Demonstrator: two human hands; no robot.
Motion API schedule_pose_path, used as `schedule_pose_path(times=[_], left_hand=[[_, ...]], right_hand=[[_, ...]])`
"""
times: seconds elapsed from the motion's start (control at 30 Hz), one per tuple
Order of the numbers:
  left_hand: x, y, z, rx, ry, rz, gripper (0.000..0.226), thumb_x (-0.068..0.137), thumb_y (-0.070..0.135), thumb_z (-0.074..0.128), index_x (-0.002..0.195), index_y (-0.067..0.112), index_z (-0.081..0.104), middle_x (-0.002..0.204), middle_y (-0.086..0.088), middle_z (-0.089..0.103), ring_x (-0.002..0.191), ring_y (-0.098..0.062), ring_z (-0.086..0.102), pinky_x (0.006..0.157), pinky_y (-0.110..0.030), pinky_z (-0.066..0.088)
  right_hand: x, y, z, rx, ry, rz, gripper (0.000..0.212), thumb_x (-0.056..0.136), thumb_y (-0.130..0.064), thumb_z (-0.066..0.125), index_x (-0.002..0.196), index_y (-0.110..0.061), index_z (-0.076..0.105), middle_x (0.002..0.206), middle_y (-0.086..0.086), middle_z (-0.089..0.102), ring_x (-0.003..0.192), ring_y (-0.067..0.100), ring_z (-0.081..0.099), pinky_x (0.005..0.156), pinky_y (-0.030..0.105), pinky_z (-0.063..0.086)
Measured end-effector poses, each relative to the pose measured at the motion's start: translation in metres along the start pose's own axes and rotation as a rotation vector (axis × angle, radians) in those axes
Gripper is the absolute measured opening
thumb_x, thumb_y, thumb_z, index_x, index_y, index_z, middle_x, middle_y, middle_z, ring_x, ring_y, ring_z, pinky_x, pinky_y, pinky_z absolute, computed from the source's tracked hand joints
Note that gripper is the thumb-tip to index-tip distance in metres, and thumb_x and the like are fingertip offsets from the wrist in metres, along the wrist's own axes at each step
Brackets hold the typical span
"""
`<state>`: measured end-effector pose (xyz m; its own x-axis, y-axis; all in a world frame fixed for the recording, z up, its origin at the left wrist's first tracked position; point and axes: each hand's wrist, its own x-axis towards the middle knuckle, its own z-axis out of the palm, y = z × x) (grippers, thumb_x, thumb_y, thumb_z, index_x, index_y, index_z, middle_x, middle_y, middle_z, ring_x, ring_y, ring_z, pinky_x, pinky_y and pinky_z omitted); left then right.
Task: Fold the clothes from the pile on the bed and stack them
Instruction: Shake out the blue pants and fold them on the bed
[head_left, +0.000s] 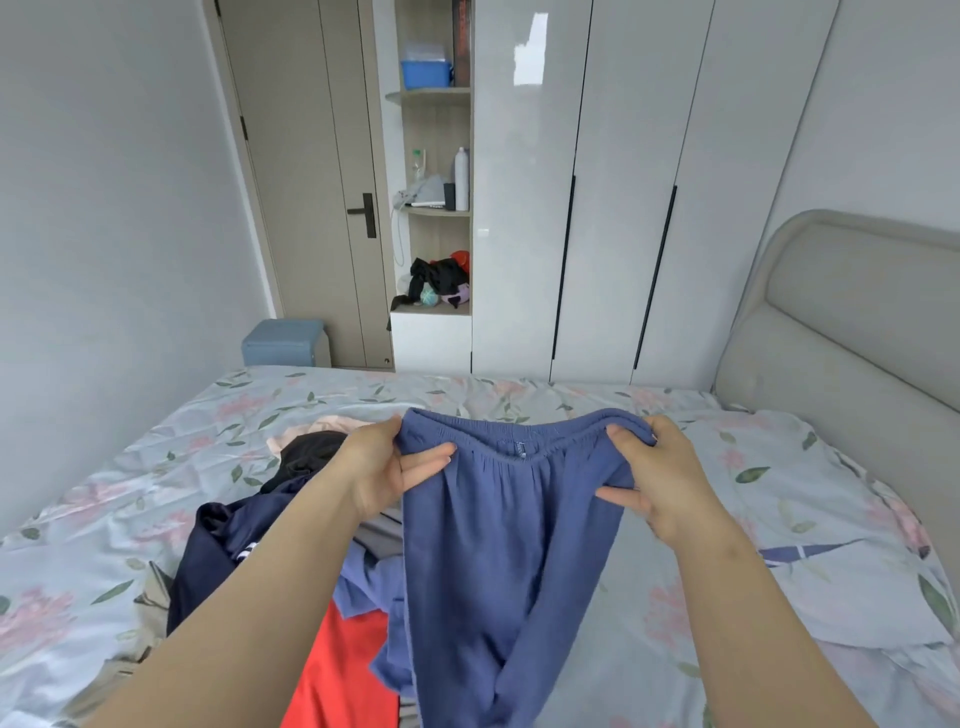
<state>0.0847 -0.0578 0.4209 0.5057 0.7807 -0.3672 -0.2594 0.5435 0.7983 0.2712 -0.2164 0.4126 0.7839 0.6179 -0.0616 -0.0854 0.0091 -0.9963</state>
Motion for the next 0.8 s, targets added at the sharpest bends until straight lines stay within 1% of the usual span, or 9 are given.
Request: schedule_pose_path(times=[0.1,0.2,0.3,0.33,0.4,0.47,0.57,0.67,0.8], left_hand=[[-0.003,0.019,0.016,0.033,0.001,0.177,0.020,0.103,0.020,0.037,0.110,0.004,0.048,0.100,-0.016,0.058,0.053,-0.020,0.069,0.050,-0.029,0.058],[-0.009,0.042,0.031,0.137,-0.097,0.423,0.010,0.094,0.015,0.056,0.099,0.006,0.055,0.096,-0.012,0.064,0.077,-0.020,0.071,0.066,-0.024,0.059],[-0.021,0.066,0.047,0.413,-0.039,0.714,0.035,0.079,0.008,0.074,0.109,0.015,0.057,0.098,0.002,0.065,0.094,-0.014,0.063,0.086,-0.025,0.054],[-0.027,0.074,0.052,0.501,0.024,0.802,0.039,0.076,0.012,0.078,0.108,0.019,0.057,0.099,0.005,0.064,0.093,-0.010,0.062,0.088,-0.025,0.051],[-0.042,0.093,0.064,0.490,0.055,0.942,0.029,0.075,0.020,0.079,0.099,0.022,0.061,0.091,0.002,0.068,0.086,-0.013,0.067,0.087,-0.029,0.052],[-0.060,0.107,0.077,0.383,0.017,1.036,0.007,0.084,0.017,0.070,0.085,0.019,0.063,0.071,0.003,0.069,0.069,-0.011,0.070,0.078,-0.028,0.055],[-0.077,0.123,0.084,0.288,0.029,1.174,0.015,0.091,0.017,0.062,0.076,0.018,0.060,0.051,0.012,0.061,0.051,-0.005,0.062,0.060,-0.019,0.053],[-0.072,0.122,0.073,0.469,0.017,1.119,0.014,0.093,0.019,0.059,0.079,0.016,0.058,0.042,0.008,0.054,0.038,-0.003,0.051,0.042,-0.015,0.043],[-0.034,0.080,0.027,0.891,-0.063,0.709,0.015,0.091,0.021,0.062,0.082,0.009,0.060,0.044,0.005,0.049,0.031,-0.006,0.042,0.036,-0.016,0.037]], right_hand=[[0.005,-0.020,0.007,0.047,0.027,-0.028,0.010,0.093,-0.013,0.059,0.095,-0.007,0.051,0.094,0.003,0.056,0.083,0.012,0.058,0.055,0.030,0.058],[0.009,-0.052,0.014,0.129,0.100,-0.165,0.012,0.091,-0.012,0.061,0.084,-0.010,0.051,0.093,0.010,0.058,0.086,0.020,0.060,0.062,0.031,0.057],[0.007,-0.095,0.019,0.242,0.117,-0.349,0.014,0.090,-0.010,0.062,0.080,-0.013,0.052,0.087,0.005,0.058,0.084,0.016,0.060,0.074,0.033,0.058],[0.005,-0.110,0.022,0.278,0.114,-0.409,0.015,0.090,-0.009,0.062,0.079,-0.014,0.052,0.085,0.003,0.058,0.080,0.014,0.061,0.078,0.034,0.058],[-0.002,-0.138,0.027,0.339,0.114,-0.530,0.016,0.090,-0.008,0.061,0.078,-0.014,0.052,0.080,0.000,0.058,0.073,0.008,0.061,0.079,0.032,0.057],[-0.010,-0.161,0.030,0.397,0.100,-0.640,0.017,0.089,-0.006,0.062,0.078,-0.014,0.052,0.078,-0.001,0.058,0.070,0.006,0.061,0.076,0.028,0.056],[-0.020,-0.183,0.029,0.431,0.110,-0.740,0.018,0.088,-0.008,0.064,0.077,-0.017,0.053,0.073,-0.004,0.059,0.066,0.003,0.060,0.072,0.026,0.057],[-0.016,-0.172,0.016,0.267,0.202,-0.712,0.022,0.084,-0.015,0.069,0.072,-0.021,0.051,0.069,-0.007,0.056,0.061,0.002,0.054,0.060,0.024,0.050],[0.004,-0.107,-0.008,-0.023,0.111,-0.345,0.015,0.080,-0.016,0.074,0.076,-0.010,0.060,0.072,0.001,0.062,0.069,0.016,0.059,0.051,0.020,0.049]])
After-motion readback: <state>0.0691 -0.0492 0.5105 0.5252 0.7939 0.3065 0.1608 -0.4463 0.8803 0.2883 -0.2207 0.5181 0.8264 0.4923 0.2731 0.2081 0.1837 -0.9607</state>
